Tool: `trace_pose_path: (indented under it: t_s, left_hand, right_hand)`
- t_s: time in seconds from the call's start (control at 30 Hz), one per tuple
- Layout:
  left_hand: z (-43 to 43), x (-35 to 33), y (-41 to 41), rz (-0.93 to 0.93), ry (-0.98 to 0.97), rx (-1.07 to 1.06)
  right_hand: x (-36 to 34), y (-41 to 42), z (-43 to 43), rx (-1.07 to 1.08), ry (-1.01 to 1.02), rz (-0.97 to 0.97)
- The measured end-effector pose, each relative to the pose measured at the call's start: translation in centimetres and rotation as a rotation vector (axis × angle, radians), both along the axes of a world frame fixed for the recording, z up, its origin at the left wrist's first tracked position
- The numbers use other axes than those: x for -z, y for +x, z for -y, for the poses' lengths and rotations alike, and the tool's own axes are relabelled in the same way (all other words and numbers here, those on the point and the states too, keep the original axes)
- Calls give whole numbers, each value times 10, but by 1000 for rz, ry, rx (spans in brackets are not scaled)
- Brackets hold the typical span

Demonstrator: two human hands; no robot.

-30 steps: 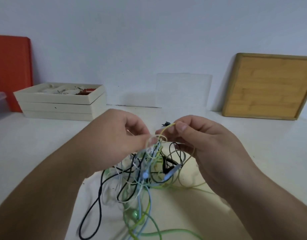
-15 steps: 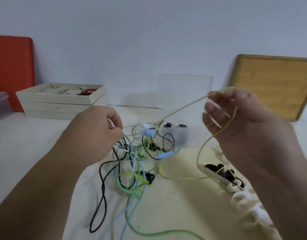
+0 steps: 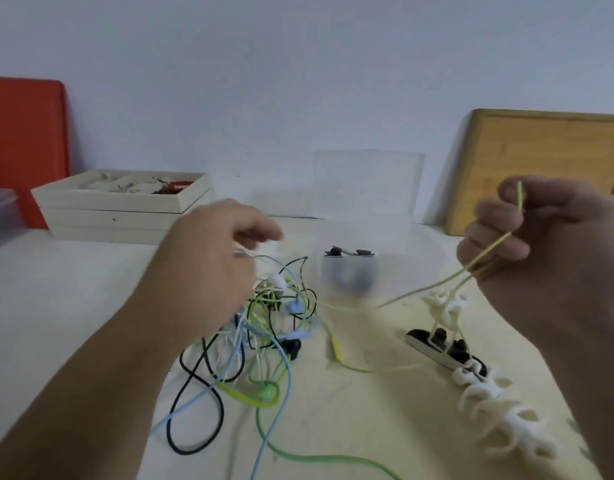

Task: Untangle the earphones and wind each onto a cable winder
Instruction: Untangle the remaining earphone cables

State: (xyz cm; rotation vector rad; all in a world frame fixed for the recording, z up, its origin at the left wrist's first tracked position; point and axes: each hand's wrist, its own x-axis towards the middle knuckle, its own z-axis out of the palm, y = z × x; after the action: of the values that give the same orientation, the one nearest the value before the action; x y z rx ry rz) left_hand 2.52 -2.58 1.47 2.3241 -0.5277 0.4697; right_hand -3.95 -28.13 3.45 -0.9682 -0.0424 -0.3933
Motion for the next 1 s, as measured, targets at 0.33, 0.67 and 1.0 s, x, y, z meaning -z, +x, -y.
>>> trace_pose_path:
  t_s: [0.33,0.67,1.0]
  left_hand:
    - [14,21,2,-79,365,80]
    - [14,13,-2,-117,140,55]
    - [18,14,-3,-214,55,178]
  right_hand:
    - [8,5,32,-229,277,249]
    - [14,2,17,387,-1484,-682]
    - [36,-5,-69,181,-1532,-150]
